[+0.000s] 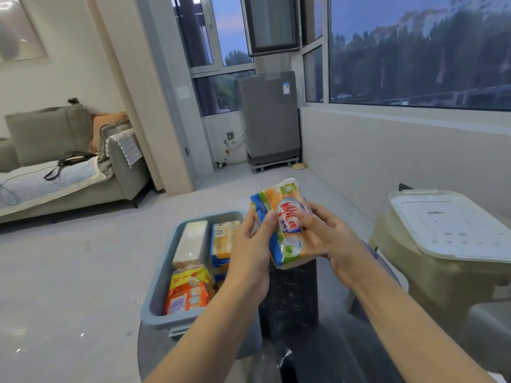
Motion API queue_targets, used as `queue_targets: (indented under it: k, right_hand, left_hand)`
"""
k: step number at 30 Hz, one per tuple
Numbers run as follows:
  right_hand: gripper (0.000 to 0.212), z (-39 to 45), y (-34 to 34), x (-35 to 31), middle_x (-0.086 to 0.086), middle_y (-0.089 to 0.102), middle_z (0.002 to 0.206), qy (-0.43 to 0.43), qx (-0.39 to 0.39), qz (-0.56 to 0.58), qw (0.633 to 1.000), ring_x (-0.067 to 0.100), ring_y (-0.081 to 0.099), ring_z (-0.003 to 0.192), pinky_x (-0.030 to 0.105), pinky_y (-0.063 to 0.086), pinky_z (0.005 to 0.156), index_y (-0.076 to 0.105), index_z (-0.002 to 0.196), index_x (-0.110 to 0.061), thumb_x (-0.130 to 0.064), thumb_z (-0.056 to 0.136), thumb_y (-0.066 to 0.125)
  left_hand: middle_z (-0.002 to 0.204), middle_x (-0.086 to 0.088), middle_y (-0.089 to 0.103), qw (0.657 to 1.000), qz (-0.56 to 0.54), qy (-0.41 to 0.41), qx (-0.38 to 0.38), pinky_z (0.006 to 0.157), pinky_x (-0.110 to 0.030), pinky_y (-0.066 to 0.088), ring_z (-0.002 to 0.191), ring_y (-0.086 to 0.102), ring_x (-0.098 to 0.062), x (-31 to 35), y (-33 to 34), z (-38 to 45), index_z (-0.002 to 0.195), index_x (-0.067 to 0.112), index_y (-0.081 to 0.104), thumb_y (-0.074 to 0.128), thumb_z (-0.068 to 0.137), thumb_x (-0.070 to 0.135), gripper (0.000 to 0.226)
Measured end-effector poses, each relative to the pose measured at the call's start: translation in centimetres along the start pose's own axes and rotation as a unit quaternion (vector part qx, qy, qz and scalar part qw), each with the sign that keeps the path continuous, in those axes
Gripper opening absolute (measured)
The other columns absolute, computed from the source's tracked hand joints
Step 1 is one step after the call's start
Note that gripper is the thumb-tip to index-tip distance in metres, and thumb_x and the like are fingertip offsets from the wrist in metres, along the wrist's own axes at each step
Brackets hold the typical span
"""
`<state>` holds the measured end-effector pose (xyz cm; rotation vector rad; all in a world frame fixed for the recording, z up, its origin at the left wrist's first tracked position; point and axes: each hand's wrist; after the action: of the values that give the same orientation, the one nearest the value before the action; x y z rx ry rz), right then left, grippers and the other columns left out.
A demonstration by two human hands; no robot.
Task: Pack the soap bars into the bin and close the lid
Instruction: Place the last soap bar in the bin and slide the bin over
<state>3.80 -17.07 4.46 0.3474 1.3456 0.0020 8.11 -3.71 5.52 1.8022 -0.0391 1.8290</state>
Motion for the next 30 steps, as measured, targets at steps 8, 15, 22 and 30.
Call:
queue_targets:
  k: [8,15,22,30]
  right_hand:
    - [0.060,1.0,7.0,0.1,0.001,0.071,0.107,0.040,0.012,-0.066,0.997,0.016,0.072,0.086,0.027,0.057,0.066,0.059,0.122,-0.031,-0.058,0.069,0.059]
    - [0.049,1.6,9.0,1.6,0.006,0.065,0.099,0.064,0.052,-0.113,0.990,0.017,0.068,0.083,0.024,0.056,0.060,0.055,0.128,-0.028,-0.017,0.081,0.069]
    - [0.049,2.0,9.2,2.3,0.008,0.068,0.091,0.079,0.034,-0.213,0.973,0.015,0.067,0.075,0.023,0.055,0.054,0.059,0.124,-0.018,-0.003,0.078,0.070]
    - [0.050,3.2,9.6,2.7,0.008,0.068,0.103,0.116,-0.044,-0.418,0.900,0.010,0.062,0.058,0.020,0.050,0.049,0.056,0.127,-0.020,-0.011,0.080,0.070]
  left_hand:
    - [0.108,-0.012,0.073,0.995,0.077,-0.066,0.018,0.091,-0.052,0.053,0.098,0.070,-0.032,3.7,-5.0,-0.8,0.120,0.016,0.061,0.057,0.085,0.046,0.046]
    - [0.109,-0.008,0.073,0.988,0.116,-0.099,-0.022,0.076,-0.030,0.059,0.095,0.071,-0.020,5.0,-8.1,-1.1,0.120,0.013,0.062,0.052,0.093,0.038,0.038]
    - [0.079,-0.005,0.070,0.957,0.212,-0.186,0.066,0.057,-0.029,0.051,0.071,0.066,-0.019,4.2,-10.0,-1.0,0.101,0.007,0.065,0.045,0.098,0.026,0.028]
    - [0.053,0.001,0.066,0.907,0.383,-0.161,0.075,0.042,-0.020,0.047,0.037,0.058,-0.008,3.9,-11.8,-0.7,0.081,0.009,0.071,0.058,0.091,0.013,0.017]
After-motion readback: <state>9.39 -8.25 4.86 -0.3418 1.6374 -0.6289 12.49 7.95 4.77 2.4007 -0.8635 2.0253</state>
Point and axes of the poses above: each hand's wrist, its own z-axis towards the middle knuckle, its own y-axis out of the palm, x = y × z
